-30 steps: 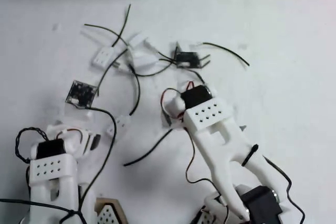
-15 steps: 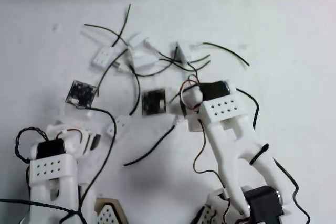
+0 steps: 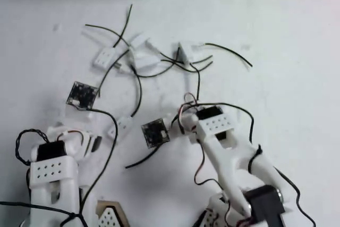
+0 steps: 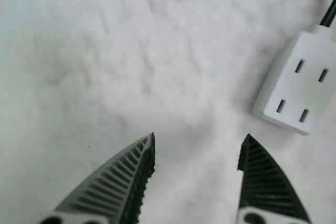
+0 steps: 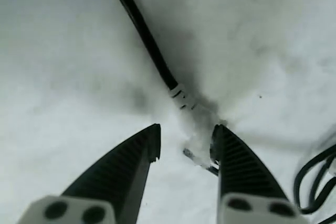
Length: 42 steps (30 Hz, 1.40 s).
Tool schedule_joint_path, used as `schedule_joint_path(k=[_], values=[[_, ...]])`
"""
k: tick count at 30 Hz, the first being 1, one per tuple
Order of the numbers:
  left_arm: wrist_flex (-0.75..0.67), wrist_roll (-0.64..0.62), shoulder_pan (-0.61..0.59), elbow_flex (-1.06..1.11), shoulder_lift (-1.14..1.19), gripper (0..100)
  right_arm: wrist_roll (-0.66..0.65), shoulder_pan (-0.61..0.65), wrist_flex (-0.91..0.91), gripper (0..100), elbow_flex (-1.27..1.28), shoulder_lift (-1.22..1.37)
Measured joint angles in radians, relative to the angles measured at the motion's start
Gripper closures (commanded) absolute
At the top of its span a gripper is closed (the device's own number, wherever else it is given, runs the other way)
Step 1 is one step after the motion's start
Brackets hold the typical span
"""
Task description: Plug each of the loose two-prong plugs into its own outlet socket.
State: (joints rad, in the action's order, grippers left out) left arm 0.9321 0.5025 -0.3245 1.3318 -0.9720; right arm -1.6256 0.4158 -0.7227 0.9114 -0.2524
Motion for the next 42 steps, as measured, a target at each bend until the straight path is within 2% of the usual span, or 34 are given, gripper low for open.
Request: schedule_joint_path(k=[5,10,16,23,34,42], values=[[0.0,0.0,0.0,0.0,0.0,74,0.0,0.005,0.115,85.5,-0.057,0.173],[0.0,0.0,0.0,0.0,0.0,74,-0.002,0.005,0.107,98.7,-0.1,0.222],[0.0,0.0,0.0,0.0,0.0,74,0.02,0.005,0.107,97.8,-0.104,0.226],[0.0,0.0,0.0,0.0,0.0,74,0.304,0.028,0.052,97.8,-0.135,0.121],[0.0,0.0,0.0,0.0,0.0,74,0.953,0.038,-0.17,97.9,-0.193,-0.137],[0.0,0.0,0.0,0.0,0.0,76,1.28,0.068,-0.259,97.9,-0.193,-0.362]])
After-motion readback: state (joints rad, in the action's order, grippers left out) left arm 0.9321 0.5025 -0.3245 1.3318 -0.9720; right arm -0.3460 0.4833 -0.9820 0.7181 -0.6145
